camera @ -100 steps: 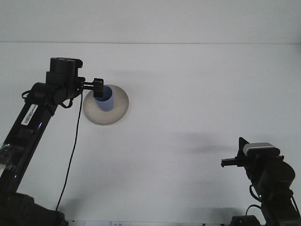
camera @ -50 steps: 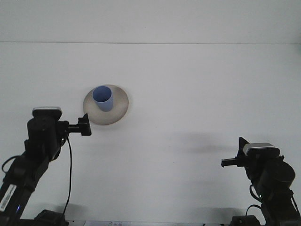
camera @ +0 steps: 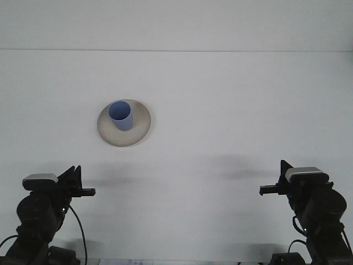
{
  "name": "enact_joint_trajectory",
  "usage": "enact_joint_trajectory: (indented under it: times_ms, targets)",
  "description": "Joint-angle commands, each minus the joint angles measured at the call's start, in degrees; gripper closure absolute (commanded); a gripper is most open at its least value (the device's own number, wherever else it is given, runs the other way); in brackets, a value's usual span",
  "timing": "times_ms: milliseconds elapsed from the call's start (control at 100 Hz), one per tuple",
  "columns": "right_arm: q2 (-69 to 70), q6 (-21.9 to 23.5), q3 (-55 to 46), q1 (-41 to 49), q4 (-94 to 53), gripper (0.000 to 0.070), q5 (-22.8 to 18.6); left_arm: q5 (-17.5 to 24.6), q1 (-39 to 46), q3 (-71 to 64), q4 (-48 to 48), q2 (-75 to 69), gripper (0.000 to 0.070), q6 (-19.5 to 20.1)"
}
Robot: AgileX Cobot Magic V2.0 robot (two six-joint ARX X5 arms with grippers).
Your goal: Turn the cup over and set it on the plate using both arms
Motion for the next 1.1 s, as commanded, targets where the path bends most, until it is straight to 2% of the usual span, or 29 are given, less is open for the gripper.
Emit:
enact_joint_trajectory:
  times_ms: [0,800,880,1020,1090]
  targets:
    - [0.17,0.39,0.46,0.04,0.63,0.0700,0.13,-0.09,-0.07,0.55,0.96,-1.03,0.0691,-0.37]
    - [0.17,0.39,0.46,0.04,0.63,0.0700,0.07,-0.07,-0.07,0.59,1.01,-4.15,0.0688,-0.31]
    - [0.17,0.39,0.46,0.04,0.66,0.0700,0.07,-0.09,-0.07,0.59,0.79,-4.15,0.0688,0.63]
    - [0.17,0.39,0.46,0.04,0.63,0.0700,0.07,-0.39,-0.04,0.55,2.62,-4.15,0.0688,6.54]
    - [0.17,0.39,0.46,0.04,0.66,0.0700,0.07,-0.39,0.22,0.50,4.13,-4.17,0.0688,6.99]
